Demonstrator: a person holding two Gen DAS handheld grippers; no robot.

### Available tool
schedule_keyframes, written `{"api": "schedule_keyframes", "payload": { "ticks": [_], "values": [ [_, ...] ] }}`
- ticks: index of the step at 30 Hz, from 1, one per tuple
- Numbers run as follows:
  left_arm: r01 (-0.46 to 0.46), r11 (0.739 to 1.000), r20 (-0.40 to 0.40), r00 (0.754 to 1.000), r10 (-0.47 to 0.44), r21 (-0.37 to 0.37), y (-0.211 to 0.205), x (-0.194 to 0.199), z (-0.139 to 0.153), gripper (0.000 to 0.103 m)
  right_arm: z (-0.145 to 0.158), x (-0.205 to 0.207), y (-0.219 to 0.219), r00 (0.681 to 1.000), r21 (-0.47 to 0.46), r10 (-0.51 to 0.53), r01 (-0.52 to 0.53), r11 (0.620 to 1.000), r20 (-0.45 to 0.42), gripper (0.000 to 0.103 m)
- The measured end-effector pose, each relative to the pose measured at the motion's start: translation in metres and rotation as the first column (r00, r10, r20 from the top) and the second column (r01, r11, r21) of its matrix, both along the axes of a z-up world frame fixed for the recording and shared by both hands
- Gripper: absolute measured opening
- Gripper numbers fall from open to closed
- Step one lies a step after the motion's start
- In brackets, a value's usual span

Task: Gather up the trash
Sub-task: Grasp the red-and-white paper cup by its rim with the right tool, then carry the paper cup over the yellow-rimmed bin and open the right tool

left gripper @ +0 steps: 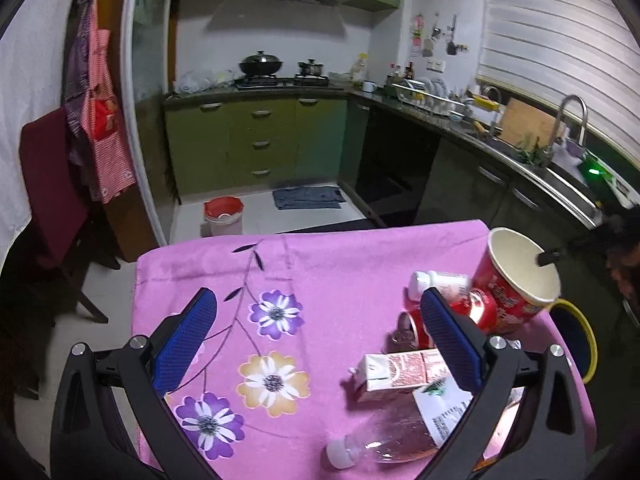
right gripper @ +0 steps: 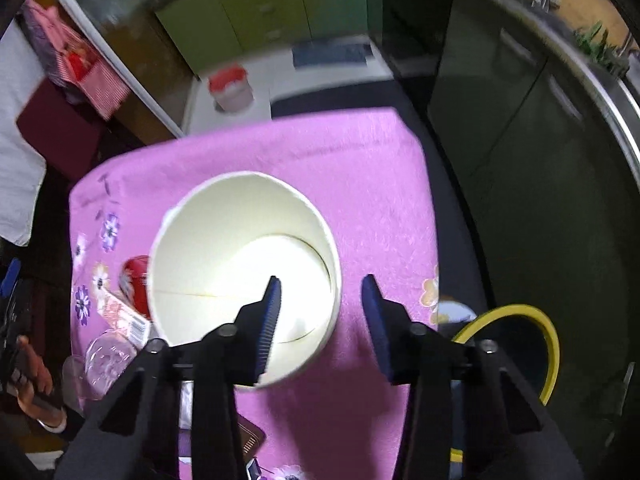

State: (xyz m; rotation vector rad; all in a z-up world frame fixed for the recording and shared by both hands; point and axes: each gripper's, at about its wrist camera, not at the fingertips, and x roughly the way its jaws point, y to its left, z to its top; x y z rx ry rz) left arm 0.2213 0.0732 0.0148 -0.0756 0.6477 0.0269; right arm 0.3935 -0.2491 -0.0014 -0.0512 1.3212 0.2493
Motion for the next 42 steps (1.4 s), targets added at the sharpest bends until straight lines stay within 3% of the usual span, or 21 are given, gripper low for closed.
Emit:
{"api": "schedule_keyframes", "payload": {
  "ticks": [6, 11, 14, 18, 21, 26, 29, 35, 42],
  "values": [
    [0.065, 0.997, -0.014, 0.998, -0.064, 0.032, -0.022, -0.001, -0.007, 0.097, -0.030, 0.012, -0.003, 0.996, -0.034, -0.023, 0.020, 0.999, -0.089, 0.033],
    [0.089, 0.995, -0.022, 0.996, -0.088, 0.036, -0.032, -0.003, -0.011, 0.097, -0.053, 0.016, -0.005, 0.990, -0.019, -0.034, 0.032, 0.999, -0.138, 0.008],
    [0.098, 0.995, -0.019, 0.995, -0.097, 0.029, -0.033, -0.004, -0.010, 0.097, -0.057, 0.015, -0.007, 0.990, -0.015, -0.031, 0.029, 0.999, -0.136, 0.004],
    [0.108, 0.994, -0.014, 0.994, -0.108, 0.029, -0.034, -0.007, -0.009, 0.097, -0.046, 0.012, -0.018, 0.994, 0.015, -0.032, 0.034, 0.999, -0.104, 0.004],
    [0.116, 0.993, -0.012, 0.993, -0.116, 0.029, -0.035, -0.008, -0.009, 0.097, -0.021, -0.001, -0.043, 0.996, 0.066, -0.057, 0.061, 0.996, -0.063, 0.004],
    [0.128, 0.991, -0.011, 0.992, -0.128, 0.025, -0.037, -0.008, -0.009, 0.097, 0.018, -0.023, -0.118, 0.986, 0.093, -0.169, 0.168, 0.981, -0.001, 0.004],
    [0.141, 0.990, -0.012, 0.990, -0.141, 0.023, -0.041, -0.010, -0.009, 0.097, 0.020, -0.041, -0.178, 0.962, 0.067, -0.274, 0.273, 0.960, 0.005, 0.004],
    [0.161, 0.986, -0.005, 0.987, -0.161, 0.040, -0.052, -0.013, -0.007, 0.097, -0.024, -0.066, -0.284, 0.888, 0.035, -0.458, 0.460, 0.887, -0.046, 0.004],
    [0.178, 0.983, 0.002, 0.984, -0.178, 0.042, -0.059, -0.018, -0.004, 0.097, -0.097, -0.071, -0.319, 0.842, -0.007, -0.527, 0.530, 0.848, -0.118, 0.004]
  ]
}}
